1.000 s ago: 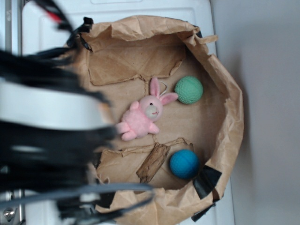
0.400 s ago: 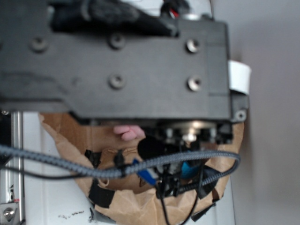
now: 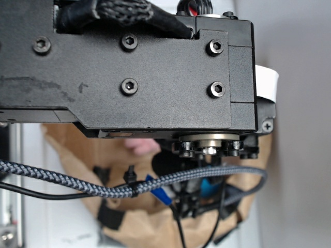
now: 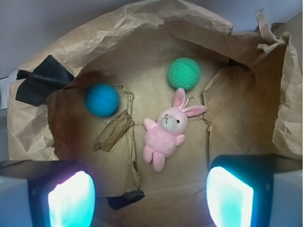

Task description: Grab the pink bunny.

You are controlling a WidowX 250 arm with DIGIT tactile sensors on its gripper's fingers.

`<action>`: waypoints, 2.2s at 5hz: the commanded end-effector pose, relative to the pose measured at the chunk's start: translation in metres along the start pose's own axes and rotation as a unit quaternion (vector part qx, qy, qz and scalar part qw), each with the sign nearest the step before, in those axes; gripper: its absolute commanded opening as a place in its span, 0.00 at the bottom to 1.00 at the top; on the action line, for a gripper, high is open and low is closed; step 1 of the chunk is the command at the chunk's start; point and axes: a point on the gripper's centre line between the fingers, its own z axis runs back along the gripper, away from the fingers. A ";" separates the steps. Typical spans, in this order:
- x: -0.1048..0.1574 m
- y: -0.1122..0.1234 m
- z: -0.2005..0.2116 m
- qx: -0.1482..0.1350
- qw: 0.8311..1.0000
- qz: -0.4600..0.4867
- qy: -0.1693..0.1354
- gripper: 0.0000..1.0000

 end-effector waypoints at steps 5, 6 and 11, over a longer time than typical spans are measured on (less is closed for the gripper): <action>0.014 0.036 -0.067 -0.008 0.997 0.075 -0.012 1.00; 0.005 0.027 -0.081 0.004 0.998 0.059 -0.028 1.00; -0.032 0.023 -0.142 0.035 0.997 0.046 -0.042 0.00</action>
